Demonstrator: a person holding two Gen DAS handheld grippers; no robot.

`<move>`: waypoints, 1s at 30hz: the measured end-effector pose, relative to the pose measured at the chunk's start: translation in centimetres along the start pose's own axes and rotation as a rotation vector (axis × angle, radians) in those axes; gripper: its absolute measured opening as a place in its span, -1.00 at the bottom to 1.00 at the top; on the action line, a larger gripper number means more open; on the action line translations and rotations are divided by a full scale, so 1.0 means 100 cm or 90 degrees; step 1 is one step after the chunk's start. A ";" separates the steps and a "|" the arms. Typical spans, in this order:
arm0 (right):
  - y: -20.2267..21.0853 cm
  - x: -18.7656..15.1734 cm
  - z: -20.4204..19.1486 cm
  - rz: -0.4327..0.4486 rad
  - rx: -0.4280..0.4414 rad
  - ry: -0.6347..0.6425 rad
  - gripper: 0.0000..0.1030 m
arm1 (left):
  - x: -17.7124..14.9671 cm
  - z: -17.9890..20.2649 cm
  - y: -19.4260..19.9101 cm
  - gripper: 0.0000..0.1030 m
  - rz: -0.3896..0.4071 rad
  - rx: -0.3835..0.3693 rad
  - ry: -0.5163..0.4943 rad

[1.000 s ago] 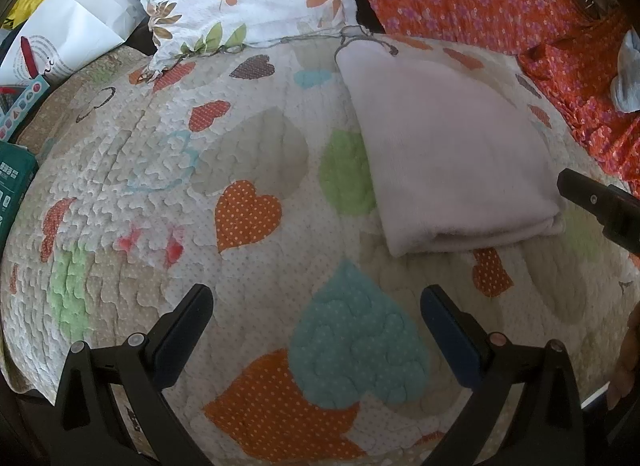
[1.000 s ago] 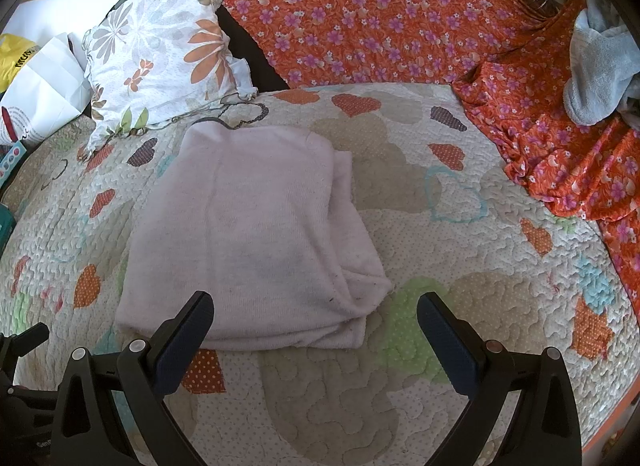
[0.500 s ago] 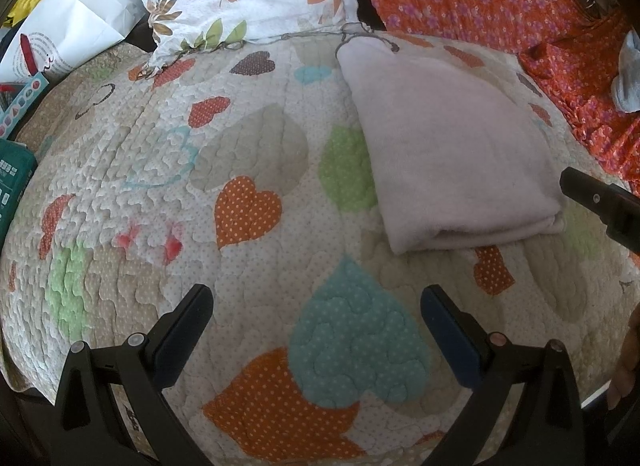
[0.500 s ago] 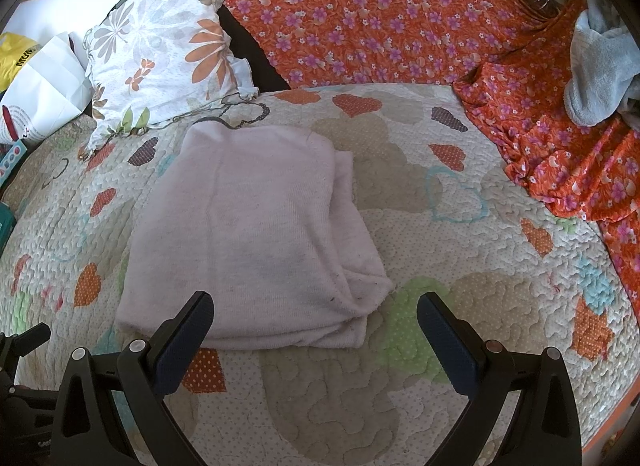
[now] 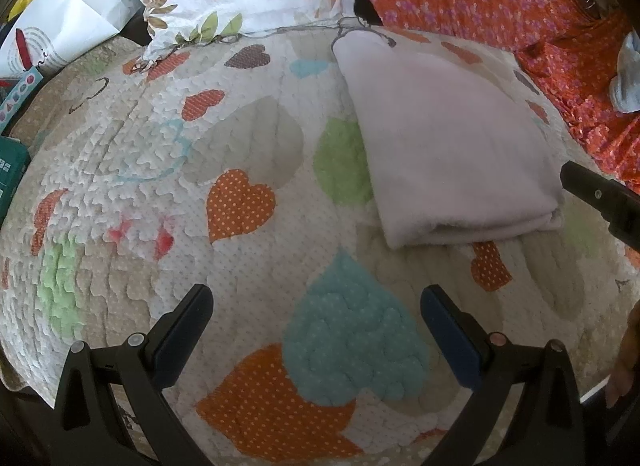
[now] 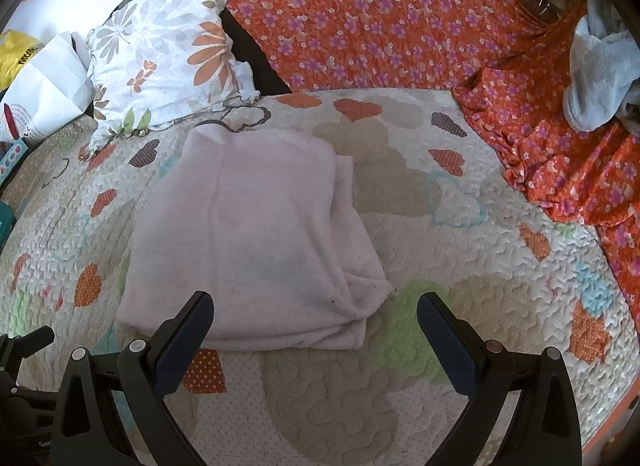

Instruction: Fold small clothes

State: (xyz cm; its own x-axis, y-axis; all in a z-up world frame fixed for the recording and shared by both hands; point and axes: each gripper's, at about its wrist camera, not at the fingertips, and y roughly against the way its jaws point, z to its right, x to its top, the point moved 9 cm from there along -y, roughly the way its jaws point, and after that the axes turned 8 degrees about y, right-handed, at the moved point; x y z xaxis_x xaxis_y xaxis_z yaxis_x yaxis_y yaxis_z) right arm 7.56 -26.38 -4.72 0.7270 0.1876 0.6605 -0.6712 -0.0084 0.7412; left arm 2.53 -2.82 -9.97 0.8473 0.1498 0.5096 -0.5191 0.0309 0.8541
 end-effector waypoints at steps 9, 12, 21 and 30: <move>0.004 0.001 -0.003 0.008 -0.002 0.002 0.99 | -0.001 0.000 -0.005 1.00 -0.019 -0.023 0.011; 0.005 0.002 -0.004 0.011 -0.001 0.002 1.00 | -0.002 0.000 -0.006 1.00 -0.021 -0.024 0.011; 0.009 0.003 -0.008 0.020 -0.004 0.004 0.99 | -0.002 -0.001 -0.008 1.00 -0.022 -0.022 0.011; 0.009 0.003 -0.008 0.018 -0.002 0.002 1.00 | 0.003 -0.002 -0.004 1.00 -0.015 -0.033 0.017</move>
State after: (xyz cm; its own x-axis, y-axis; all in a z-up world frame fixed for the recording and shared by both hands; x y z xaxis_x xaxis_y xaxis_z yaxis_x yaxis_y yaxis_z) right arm 7.04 -25.54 -3.94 0.7072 0.1897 0.6811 -0.6922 -0.0102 0.7216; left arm 3.00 -2.62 -10.15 0.8562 0.1744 0.4863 -0.5053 0.0863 0.8586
